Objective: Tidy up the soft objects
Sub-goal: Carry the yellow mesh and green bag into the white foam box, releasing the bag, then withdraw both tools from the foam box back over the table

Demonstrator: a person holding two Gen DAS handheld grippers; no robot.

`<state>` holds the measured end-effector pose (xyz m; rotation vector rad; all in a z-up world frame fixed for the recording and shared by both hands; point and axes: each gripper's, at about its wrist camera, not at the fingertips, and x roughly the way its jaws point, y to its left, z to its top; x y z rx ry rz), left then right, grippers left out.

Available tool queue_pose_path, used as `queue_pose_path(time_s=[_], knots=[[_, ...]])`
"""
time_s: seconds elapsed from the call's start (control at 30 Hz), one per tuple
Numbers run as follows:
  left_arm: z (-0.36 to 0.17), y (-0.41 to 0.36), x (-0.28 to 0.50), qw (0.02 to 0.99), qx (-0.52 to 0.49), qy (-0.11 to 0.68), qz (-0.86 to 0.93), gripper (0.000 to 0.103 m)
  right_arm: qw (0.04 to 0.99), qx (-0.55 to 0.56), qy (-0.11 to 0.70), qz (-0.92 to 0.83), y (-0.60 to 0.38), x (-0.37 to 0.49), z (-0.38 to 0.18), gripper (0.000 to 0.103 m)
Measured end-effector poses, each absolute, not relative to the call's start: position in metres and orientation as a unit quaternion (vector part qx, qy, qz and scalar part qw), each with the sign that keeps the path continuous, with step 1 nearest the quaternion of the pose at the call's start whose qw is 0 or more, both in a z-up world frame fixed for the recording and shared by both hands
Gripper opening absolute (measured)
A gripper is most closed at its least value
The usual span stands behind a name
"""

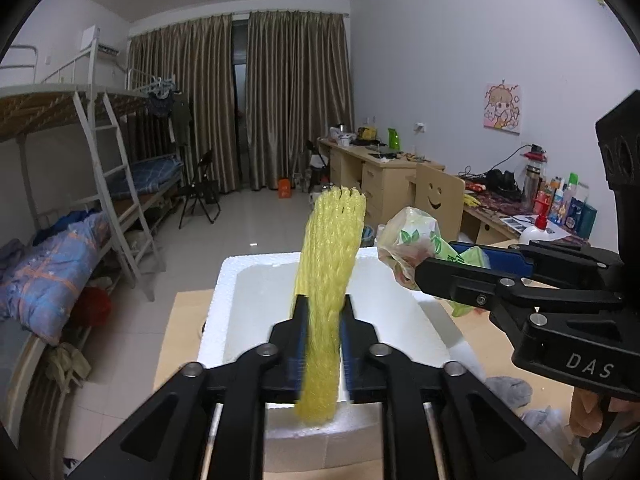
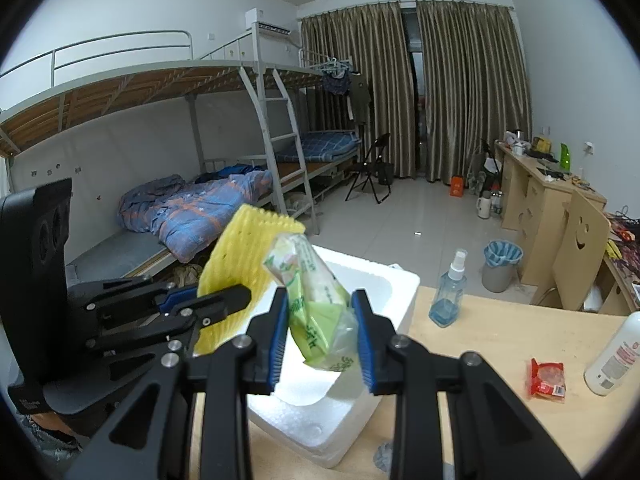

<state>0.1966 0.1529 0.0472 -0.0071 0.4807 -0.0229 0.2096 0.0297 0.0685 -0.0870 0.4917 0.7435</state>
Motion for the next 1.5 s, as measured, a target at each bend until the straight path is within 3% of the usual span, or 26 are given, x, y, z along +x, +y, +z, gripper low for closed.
queue_pose_path(time_s=[0.03,0.1,0.17,0.87,0.93,1.0,1.07,1.37,1.5], knots=[[0.047,0.153,0.197,0.972,0.0,0.237,-0.011,0.041,0.901,-0.042,0.238,0.36,0.03,0.21,0.069,0.035],[0.046,0.153,0.195,0.972,0.004,0.235,-0.004,0.084,0.902,-0.042,0.238,0.359,0.033,0.213,0.072,0.035],[0.047,0.155,0.189,0.976,0.002,0.218,0.013,0.102,0.901,-0.042,0.239,0.359,0.035,0.215,0.073,0.035],[0.053,0.215,0.126,0.984,-0.021,0.158,0.084,0.103,0.889,-0.062,0.28,0.357,0.076,0.236,0.07,0.035],[0.057,0.225,0.123,0.984,-0.025,0.156,0.087,0.103,0.887,-0.062,0.286,0.356,0.08,0.238,0.071,0.04],[0.06,0.229,0.118,0.984,-0.023,0.151,0.092,0.103,0.888,-0.06,0.29,0.352,0.08,0.239,0.072,0.059],[0.065,0.233,0.115,0.985,-0.023,0.148,0.09,0.103,0.892,-0.052,0.288,0.344,0.079,0.237,0.073,0.066],[0.104,0.249,0.09,0.988,-0.012,0.116,0.101,0.103,0.898,-0.025,0.267,0.349,0.078,0.209,0.121,0.067],[0.125,0.247,0.07,0.99,-0.008,0.103,0.098,0.103,0.898,0.017,0.253,0.359,0.061,0.185,0.152,0.074]])
